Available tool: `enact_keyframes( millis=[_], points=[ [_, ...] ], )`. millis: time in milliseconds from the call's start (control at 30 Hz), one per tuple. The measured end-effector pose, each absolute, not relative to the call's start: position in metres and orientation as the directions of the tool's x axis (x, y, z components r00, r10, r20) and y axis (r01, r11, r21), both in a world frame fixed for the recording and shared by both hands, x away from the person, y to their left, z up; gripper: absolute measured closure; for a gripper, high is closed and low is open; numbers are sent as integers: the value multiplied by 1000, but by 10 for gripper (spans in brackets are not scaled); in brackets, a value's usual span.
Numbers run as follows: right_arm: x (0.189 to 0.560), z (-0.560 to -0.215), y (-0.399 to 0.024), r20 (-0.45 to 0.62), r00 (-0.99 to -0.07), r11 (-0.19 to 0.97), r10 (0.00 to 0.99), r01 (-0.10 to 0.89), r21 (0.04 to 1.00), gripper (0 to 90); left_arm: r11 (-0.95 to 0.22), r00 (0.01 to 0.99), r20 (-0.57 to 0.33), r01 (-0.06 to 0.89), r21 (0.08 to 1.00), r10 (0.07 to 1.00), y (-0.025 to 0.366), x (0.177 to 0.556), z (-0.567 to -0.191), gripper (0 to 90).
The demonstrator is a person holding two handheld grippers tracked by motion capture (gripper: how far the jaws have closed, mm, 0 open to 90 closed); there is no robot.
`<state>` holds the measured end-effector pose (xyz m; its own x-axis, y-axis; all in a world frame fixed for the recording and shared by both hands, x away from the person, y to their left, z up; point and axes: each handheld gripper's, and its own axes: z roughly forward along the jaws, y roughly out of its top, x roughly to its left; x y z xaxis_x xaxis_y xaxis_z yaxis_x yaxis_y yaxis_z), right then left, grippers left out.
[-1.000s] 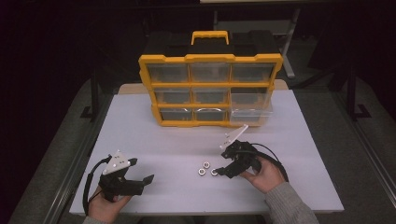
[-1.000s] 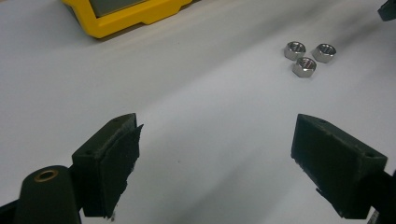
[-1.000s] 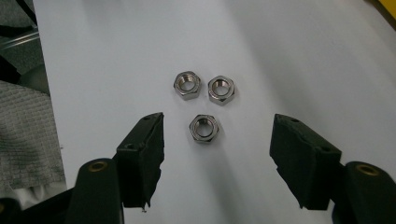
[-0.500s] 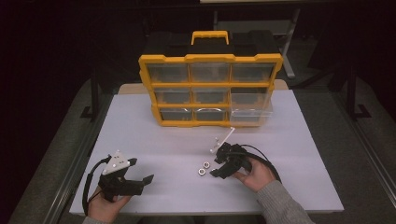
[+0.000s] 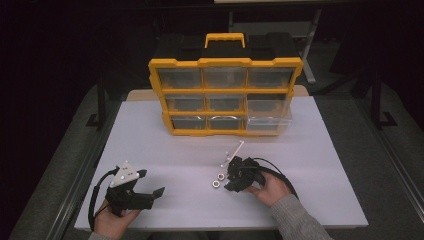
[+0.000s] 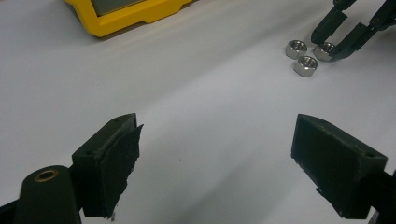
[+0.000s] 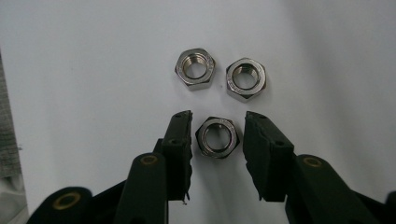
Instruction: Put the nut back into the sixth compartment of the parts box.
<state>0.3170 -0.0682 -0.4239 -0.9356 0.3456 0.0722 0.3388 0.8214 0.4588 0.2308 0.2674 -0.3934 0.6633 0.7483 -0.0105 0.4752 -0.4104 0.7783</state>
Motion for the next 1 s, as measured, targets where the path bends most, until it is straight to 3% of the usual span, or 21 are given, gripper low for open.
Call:
enact_keyframes(
  millis=[400, 1000],
  points=[
    [314, -426, -63, 22, -943, 842, 333, 308, 443, 687, -422, 669, 2, 466, 778, 743, 269, 232, -393, 147],
    [319, -418, -70, 94, -944, 816, 316, 321, 481, 691, -408, 661, -11, 476, 779, 750, 268, 231, -394, 147]
  ],
)
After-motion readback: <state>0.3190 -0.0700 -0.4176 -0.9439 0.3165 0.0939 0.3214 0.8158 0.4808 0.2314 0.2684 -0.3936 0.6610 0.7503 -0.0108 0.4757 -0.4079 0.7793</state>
